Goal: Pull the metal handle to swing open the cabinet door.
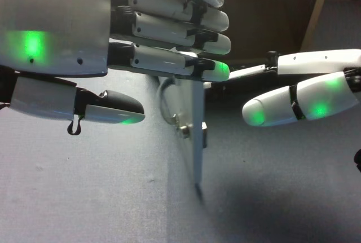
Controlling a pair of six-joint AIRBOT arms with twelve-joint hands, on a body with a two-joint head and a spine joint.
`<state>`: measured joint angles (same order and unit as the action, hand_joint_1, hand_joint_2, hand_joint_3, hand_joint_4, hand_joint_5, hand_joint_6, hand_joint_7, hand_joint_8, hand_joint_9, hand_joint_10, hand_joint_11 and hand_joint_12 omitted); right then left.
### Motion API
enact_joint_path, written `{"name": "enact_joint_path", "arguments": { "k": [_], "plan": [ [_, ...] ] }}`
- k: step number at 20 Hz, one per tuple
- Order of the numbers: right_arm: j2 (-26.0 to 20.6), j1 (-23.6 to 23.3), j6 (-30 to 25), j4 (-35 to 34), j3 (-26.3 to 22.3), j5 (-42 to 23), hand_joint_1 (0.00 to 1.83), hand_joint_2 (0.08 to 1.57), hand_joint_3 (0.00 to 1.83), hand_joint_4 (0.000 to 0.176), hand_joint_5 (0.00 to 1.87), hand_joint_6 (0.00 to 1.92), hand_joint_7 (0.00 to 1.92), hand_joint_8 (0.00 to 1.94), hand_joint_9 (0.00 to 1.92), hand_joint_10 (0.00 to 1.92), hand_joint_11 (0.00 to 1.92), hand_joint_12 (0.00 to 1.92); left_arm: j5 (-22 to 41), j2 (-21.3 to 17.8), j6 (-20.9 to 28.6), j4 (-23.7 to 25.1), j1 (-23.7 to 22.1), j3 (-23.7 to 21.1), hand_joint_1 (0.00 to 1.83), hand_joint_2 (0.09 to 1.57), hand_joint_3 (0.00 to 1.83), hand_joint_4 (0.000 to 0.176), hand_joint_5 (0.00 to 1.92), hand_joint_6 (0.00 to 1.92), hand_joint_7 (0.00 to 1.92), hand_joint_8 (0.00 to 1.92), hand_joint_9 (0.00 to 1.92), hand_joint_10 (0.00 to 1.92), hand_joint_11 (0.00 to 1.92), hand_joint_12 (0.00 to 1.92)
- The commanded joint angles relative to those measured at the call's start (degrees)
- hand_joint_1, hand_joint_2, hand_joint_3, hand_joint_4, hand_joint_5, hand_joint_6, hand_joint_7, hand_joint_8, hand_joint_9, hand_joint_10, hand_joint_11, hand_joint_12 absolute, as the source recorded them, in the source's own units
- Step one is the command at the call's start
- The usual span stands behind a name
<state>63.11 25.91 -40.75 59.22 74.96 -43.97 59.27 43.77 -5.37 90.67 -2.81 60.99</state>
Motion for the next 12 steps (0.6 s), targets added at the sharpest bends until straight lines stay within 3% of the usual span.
{"name": "enact_joint_path", "arguments": {
  "k": [1,10,12],
  "plan": [
    [0.15,-0.33,0.15,-4.37,0.10,-5.00,0.00,1.57,0.03,0.000,0.17,0.00,0.20,0.00,0.18,0.00,0.00,0.56,0.95,-0.29,-0.38,-5.57,-0.63,-0.06,0.00,1.53,0.00,0.000,0.33,0.00,0.34,0.00,0.31,0.00,0.00,0.72],
    [4.03,0.01,6.78,-9.72,0.57,-5.00,0.00,1.50,0.00,0.000,0.14,0.00,0.18,0.00,0.16,0.00,0.00,0.50,0.95,-0.29,-0.38,-5.57,-0.63,-0.06,0.00,1.48,0.00,0.000,0.35,0.00,0.34,0.00,0.32,0.00,0.00,0.74],
    [4.53,0.18,7.47,-9.94,0.60,-5.18,0.00,1.49,0.00,0.000,0.13,0.00,0.18,0.00,0.15,0.00,0.00,0.52,0.95,-0.29,-0.38,-5.57,-0.63,-0.06,0.00,1.40,0.00,0.000,0.35,0.00,0.35,0.00,0.32,0.00,0.00,0.74]
  ]
}}
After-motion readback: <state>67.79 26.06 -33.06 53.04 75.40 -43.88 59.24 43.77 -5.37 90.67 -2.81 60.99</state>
